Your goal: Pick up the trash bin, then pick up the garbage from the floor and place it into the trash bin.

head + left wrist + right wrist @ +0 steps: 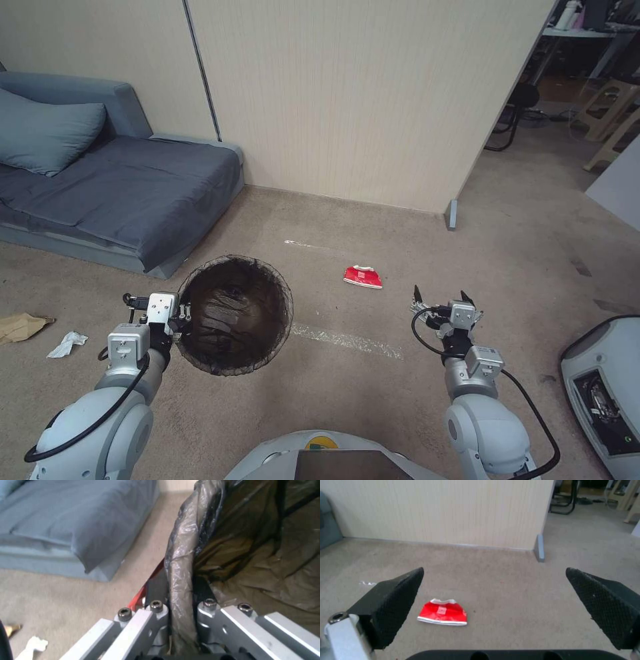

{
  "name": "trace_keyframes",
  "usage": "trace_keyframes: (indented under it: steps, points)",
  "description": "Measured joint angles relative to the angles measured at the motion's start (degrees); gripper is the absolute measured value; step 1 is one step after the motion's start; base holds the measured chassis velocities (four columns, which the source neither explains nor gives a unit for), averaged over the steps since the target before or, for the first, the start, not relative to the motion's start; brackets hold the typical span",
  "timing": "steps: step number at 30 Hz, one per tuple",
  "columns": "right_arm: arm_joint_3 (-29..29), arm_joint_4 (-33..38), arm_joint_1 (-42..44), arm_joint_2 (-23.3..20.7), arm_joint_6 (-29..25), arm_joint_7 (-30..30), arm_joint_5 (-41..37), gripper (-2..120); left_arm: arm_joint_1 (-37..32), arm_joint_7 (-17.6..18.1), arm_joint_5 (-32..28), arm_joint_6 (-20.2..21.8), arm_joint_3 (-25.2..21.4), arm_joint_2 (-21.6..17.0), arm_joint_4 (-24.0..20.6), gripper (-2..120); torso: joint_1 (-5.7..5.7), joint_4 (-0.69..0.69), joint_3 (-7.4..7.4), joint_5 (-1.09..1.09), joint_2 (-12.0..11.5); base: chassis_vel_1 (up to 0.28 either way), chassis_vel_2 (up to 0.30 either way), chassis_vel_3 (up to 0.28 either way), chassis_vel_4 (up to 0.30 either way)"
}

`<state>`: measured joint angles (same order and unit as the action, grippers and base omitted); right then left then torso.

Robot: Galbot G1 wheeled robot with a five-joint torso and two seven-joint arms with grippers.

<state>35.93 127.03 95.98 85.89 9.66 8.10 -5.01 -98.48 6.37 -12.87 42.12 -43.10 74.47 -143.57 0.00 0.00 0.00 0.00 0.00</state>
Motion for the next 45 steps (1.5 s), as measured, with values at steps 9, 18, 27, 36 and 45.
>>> trace_keyframes:
  steps: [9,18,27,36,45]
  points:
    - [0.2,0.6,0.5,-0.1,0.1,-0.5,0.0,100,0.1,-0.1,-0.6,0.0,-0.6,0.0,0.2,4,0.0,0.0,0.0,0.0,0.0,0.0,0.0,0.0,0.0]
    - [0.1,0.8,0.4,-0.1,0.1,-0.7,-0.1,100,0.4,-0.1,-1.2,0.0,-0.7,-0.3,0.2,4,0.0,0.0,0.0,0.0,0.0,0.0,0.0,0.0,0.0]
    - [0.2,0.8,0.3,-0.1,0.2,-0.6,-0.1,100,1.2,-0.1,-1.2,0.0,-0.7,0.0,0.3,4,0.0,0.0,0.0,-0.01,0.0,0.0,0.0,0.0,0.0]
    - [0.2,1.0,0.6,-0.2,0.3,-0.6,-0.2,100,2.1,-0.3,-1.4,0.0,-0.5,0.4,0.3,4,0.0,-0.01,0.0,0.0,0.0,0.0,0.0,0.0,0.0]
    - [0.3,1.7,0.9,-0.2,0.3,-0.5,-0.2,100,2.8,0.0,-1.5,0.0,-0.6,0.8,0.3,4,0.0,0.0,0.0,-0.01,0.0,0.0,0.0,0.0,0.0]
